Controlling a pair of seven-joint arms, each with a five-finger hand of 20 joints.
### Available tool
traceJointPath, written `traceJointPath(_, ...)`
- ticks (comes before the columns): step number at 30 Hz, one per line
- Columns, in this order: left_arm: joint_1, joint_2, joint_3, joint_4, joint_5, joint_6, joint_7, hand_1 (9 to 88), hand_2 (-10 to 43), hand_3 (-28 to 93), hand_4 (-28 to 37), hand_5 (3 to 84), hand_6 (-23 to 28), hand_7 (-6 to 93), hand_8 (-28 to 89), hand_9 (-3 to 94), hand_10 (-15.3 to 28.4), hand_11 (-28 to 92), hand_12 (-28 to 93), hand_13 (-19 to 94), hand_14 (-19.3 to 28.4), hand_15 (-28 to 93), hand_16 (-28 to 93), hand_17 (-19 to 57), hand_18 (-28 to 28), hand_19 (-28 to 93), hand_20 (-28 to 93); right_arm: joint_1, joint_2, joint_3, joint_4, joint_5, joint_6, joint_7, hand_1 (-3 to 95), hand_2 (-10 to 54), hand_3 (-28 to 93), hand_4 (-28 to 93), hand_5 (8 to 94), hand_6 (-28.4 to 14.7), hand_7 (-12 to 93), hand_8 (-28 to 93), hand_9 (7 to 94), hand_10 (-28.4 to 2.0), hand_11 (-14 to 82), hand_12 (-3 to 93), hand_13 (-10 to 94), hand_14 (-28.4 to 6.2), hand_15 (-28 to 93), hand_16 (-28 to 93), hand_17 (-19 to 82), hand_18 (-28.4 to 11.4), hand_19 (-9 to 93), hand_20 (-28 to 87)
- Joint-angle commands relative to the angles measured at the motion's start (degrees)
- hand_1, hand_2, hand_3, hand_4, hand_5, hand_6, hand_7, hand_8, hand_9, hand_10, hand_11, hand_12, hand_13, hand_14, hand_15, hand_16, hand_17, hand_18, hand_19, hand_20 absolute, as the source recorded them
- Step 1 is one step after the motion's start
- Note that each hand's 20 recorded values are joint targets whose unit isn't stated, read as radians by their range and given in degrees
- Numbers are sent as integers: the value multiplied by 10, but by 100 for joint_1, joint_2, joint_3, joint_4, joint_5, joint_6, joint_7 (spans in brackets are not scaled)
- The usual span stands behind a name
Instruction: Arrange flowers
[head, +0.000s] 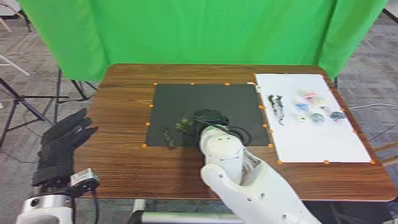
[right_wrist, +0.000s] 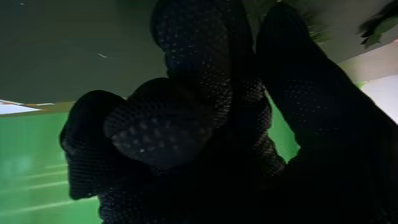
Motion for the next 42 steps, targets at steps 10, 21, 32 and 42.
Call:
traceJointPath(10,376,21,-162,-113,-111,128,101,270,51,848,-167,379,94,166,-116,310,189,362,51,234,267,651,-179,-93,217,607,39,555,600,-495,-411,-380,144,380,281,10,664,-209,880,-65,178,-73,918,-150,349,245,926,-42,579,236,713,-112,932,256)
traceJointPath(21,441,135,-54,-69,-343,238,452,270,52,847,-166,380,95,165,-116,309,189,361,50,234,268,651,-179,-93,216,607,39,845,1996,-115,-1046,242,1710,294,221,90,645,-188,767,-93,151,-72,799,-202,306,221,798,-113,618,206,580,-174,932,187)
traceJointPath(32,375,290,143,-22,-547,356,702,271,52,843,-169,379,95,164,-115,310,190,361,51,235,268,652,-179,-92,216,607,39,747,2741,692,-467,1196,2050,286,240,74,714,-189,642,-133,117,-72,664,-237,252,187,701,-148,660,172,507,-188,932,106)
traceJointPath(42,354,370,225,-21,-700,451,899,269,51,843,-168,378,95,163,-114,310,189,361,51,234,267,651,-179,-92,217,607,39,712,2949,579,75,1213,1971,414,249,64,747,-198,634,-135,120,-73,635,-235,236,180,680,-147,671,158,492,-186,932,84)
